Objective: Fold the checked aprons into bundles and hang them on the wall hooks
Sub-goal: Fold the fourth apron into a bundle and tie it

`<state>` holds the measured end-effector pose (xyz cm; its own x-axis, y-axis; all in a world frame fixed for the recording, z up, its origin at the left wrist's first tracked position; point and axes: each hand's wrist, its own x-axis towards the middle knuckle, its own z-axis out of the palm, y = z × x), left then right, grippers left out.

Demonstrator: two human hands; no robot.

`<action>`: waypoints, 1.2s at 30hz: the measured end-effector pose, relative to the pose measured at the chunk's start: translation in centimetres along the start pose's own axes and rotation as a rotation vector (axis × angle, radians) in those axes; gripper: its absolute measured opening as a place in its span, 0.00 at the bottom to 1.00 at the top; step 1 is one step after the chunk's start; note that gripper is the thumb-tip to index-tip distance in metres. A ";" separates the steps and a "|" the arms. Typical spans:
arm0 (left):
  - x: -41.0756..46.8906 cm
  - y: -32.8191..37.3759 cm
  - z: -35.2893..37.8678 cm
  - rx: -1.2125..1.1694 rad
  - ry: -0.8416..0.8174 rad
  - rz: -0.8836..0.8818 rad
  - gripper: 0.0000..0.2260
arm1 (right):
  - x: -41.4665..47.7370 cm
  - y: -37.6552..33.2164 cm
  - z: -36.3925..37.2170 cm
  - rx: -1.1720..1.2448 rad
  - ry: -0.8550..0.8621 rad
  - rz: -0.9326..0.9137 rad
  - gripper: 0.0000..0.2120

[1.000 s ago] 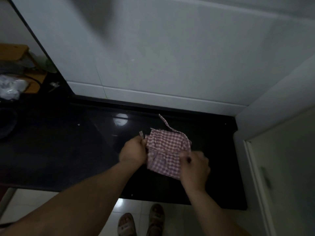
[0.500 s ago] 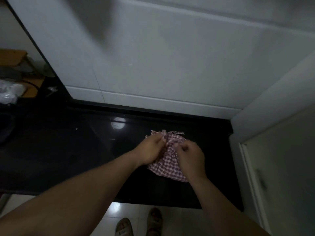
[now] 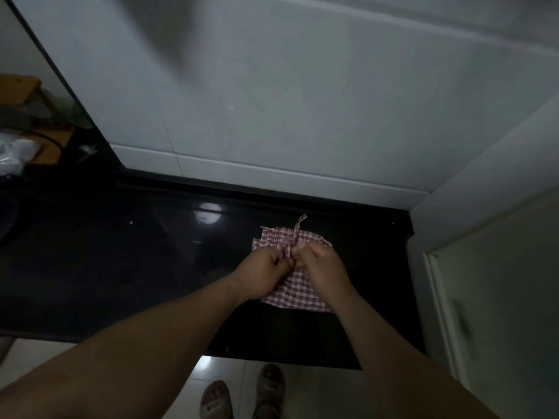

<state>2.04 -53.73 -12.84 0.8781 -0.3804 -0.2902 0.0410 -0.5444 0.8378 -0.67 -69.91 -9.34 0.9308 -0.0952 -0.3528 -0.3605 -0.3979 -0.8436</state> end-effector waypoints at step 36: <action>0.2 -1.6 1.6 0.222 0.062 0.060 0.14 | 0.2 1.6 0.1 -0.142 -0.052 -0.049 0.06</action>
<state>1.41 -54.09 -14.98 0.9036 -0.3745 -0.2081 -0.1122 -0.6756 0.7287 -1.07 -70.44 -10.84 0.9414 -0.0264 -0.3364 -0.2991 -0.5264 -0.7959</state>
